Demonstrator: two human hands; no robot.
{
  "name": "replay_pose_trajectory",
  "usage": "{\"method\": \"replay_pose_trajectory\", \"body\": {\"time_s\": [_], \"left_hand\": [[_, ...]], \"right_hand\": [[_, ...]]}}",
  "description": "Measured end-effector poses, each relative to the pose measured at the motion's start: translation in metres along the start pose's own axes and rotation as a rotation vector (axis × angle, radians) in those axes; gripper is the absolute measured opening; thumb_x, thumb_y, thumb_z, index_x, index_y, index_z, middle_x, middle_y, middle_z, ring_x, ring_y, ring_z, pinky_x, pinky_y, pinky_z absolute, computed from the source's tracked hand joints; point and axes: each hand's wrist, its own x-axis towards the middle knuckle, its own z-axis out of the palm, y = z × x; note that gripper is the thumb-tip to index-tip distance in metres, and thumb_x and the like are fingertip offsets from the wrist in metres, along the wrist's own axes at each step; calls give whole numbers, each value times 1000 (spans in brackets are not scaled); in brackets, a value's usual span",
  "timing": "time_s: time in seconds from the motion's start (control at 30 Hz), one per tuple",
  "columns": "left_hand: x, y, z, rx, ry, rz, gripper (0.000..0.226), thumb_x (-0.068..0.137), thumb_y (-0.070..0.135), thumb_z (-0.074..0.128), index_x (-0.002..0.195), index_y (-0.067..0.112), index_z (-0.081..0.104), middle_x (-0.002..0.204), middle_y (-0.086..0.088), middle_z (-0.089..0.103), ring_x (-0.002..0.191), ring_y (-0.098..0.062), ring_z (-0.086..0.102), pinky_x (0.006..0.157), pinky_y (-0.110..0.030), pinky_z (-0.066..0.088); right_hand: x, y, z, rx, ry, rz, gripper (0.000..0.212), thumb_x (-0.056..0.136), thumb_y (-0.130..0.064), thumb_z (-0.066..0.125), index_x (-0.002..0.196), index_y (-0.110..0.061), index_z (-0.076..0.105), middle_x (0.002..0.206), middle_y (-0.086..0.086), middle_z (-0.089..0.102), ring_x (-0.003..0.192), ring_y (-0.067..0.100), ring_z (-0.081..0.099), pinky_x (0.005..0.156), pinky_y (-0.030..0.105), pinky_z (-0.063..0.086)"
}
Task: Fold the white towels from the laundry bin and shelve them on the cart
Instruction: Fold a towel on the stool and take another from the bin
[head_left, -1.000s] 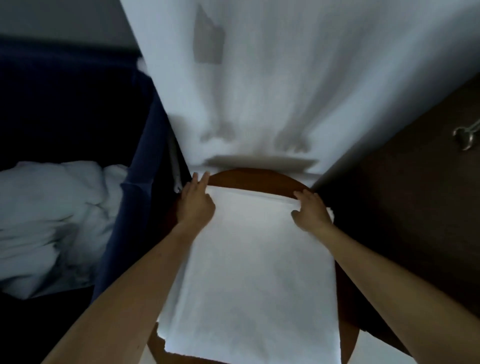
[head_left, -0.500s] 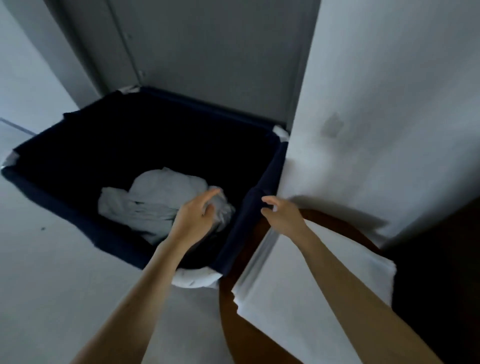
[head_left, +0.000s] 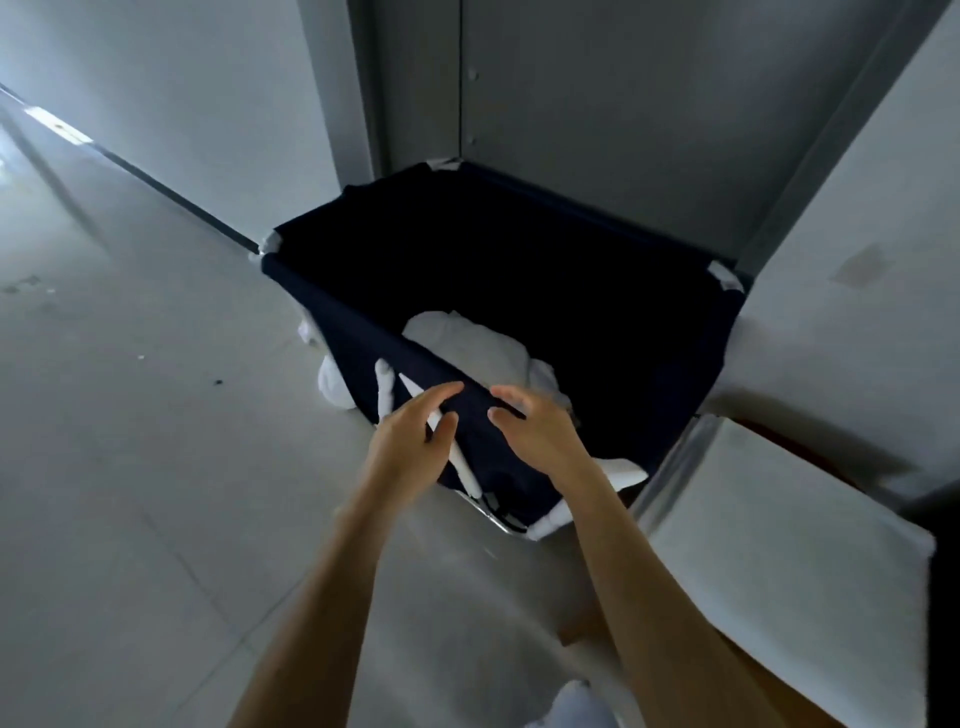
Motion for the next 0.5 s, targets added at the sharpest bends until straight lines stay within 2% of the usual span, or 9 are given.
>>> {"method": "replay_pose_trajectory", "body": {"time_s": [0.07, 0.1, 0.13, 0.2, 0.27, 0.33, 0.4, 0.43, 0.5], "left_hand": [[-3, -17, -17, -16, 39, -4, 35, 96, 18, 47, 128, 29, 55, 107, -1, 59, 45, -4, 45, 53, -10, 36], [-3, -23, -23, -19, 55, -7, 34, 95, 18, 47, 127, 28, 55, 103, 1, 60, 46, -4, 45, 53, -10, 36], [-3, -27, -30, -20, 64, -8, 34, 96, 18, 47, 128, 27, 55, 90, 4, 60, 48, -4, 46, 55, -11, 37], [-2, -34, -39, -24, 76, -10, 34, 96, 17, 47, 127, 25, 56, 62, 7, 47, 50, -7, 46, 61, -18, 44], [6, -41, -46, -34, 84, -8, 34, 95, 17, 47, 127, 24, 56, 55, 8, 39, 56, -13, 51, 72, -31, 51], [18, -49, -49, -21, 86, -14, 34, 95, 18, 46, 128, 24, 56, 55, 9, 42, 65, -15, 53, 74, -30, 46], [33, -58, -51, 1, 91, -14, 35, 95, 17, 47, 129, 23, 56, 70, 9, 56, 69, -9, 52, 71, -24, 39], [42, -63, -51, 15, 88, -5, 35, 95, 17, 47, 129, 22, 56, 86, 5, 64, 67, -4, 50, 72, -22, 37], [61, -73, -51, 51, 68, 13, 35, 95, 17, 47, 130, 20, 55, 115, 3, 64, 65, -1, 47, 77, -19, 38]], "right_hand": [[-2, -8, 14, 4, 12, 20, 38, 95, -24, 50, 133, -20, 50, 137, -5, 50, 126, 13, 44, 96, 19, 31], [-1, -9, 19, 1, 22, 33, 38, 95, -24, 50, 133, -21, 50, 137, -5, 50, 126, 13, 45, 95, 19, 32], [1, -11, 23, -5, 30, 47, 38, 95, -25, 50, 133, -21, 50, 137, -5, 50, 126, 12, 45, 94, 18, 32], [8, -16, 30, -8, 39, 58, 37, 95, -25, 50, 132, -21, 51, 136, -5, 51, 125, 12, 46, 92, 17, 32], [20, -25, 36, -10, 51, 52, 36, 95, -24, 49, 131, -20, 51, 136, -5, 52, 124, 12, 47, 91, 17, 32], [34, -32, 43, -6, 48, 48, 36, 95, -24, 49, 132, -20, 51, 136, -5, 52, 125, 12, 46, 90, 17, 32], [51, -35, 49, -10, 40, 46, 37, 95, -24, 49, 132, -20, 51, 135, -5, 52, 124, 11, 47, 90, 17, 32], [60, -34, 52, -16, 37, 50, 37, 95, -24, 49, 132, -20, 51, 135, -5, 53, 123, 10, 47, 89, 17, 32], [83, -30, 57, -30, 37, 72, 37, 95, -24, 49, 132, -20, 51, 133, -5, 54, 119, 10, 49, 87, 18, 33]]}}
